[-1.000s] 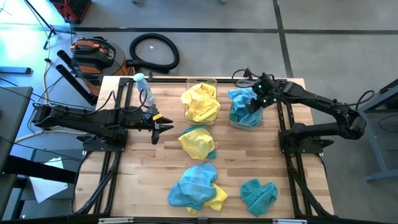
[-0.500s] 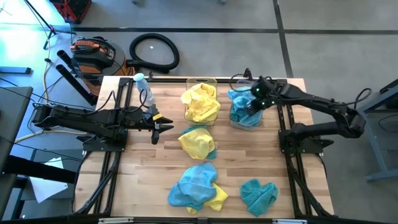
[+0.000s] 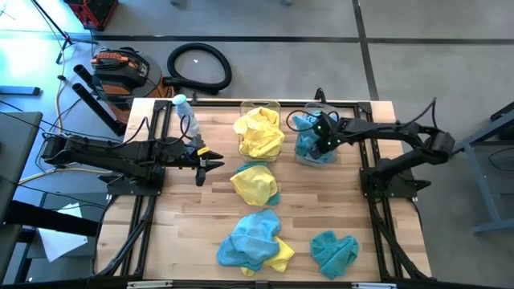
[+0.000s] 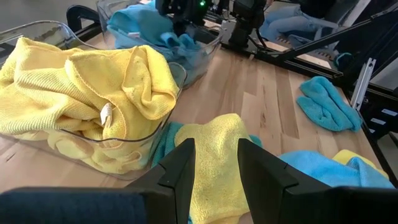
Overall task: Sort microfiber towel by color & place in baskets
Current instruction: Put the blue towel into the right transparent bin
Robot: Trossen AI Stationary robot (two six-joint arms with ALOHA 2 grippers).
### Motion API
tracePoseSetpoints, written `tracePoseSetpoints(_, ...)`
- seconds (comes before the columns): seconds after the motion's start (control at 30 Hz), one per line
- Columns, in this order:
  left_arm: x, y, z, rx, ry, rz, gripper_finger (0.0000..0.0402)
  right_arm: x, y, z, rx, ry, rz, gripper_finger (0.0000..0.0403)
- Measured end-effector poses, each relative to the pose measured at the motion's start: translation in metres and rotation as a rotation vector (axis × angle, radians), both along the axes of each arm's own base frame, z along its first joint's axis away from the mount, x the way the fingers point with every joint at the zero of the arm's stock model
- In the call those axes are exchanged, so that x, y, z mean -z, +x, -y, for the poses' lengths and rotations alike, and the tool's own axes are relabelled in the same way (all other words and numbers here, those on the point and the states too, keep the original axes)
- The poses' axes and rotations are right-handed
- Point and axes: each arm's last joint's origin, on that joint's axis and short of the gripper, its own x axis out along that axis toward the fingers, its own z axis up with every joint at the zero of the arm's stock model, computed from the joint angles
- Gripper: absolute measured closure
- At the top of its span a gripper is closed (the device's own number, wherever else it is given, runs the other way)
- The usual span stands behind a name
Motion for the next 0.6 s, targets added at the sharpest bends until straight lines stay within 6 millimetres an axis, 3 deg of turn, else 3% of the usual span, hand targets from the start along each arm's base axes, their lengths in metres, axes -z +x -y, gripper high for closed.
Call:
tracePoseSetpoints(0.2, 0.0, 0.0, 0.0, -0.001, 0.0, -0.001, 0.0291, -0.023, 0.006, 0.003, -0.024, -0.018, 0.043, 0.0338)
tracePoseSetpoints(0.4, 0.001, 0.0, 0.0, 0.0, 0.0, -0.013, 0.0291, -0.06, 0.007, 0.004, -0.019, 0.006, 0.009, 0.0269)
tracePoseSetpoints(0.6, 0.002, -0.001, 0.0, -0.003, -0.007, -0.016, 0.0291, -0.103, 0.007, 0.005, 0.011, 0.039, -0.047, 0.0234)
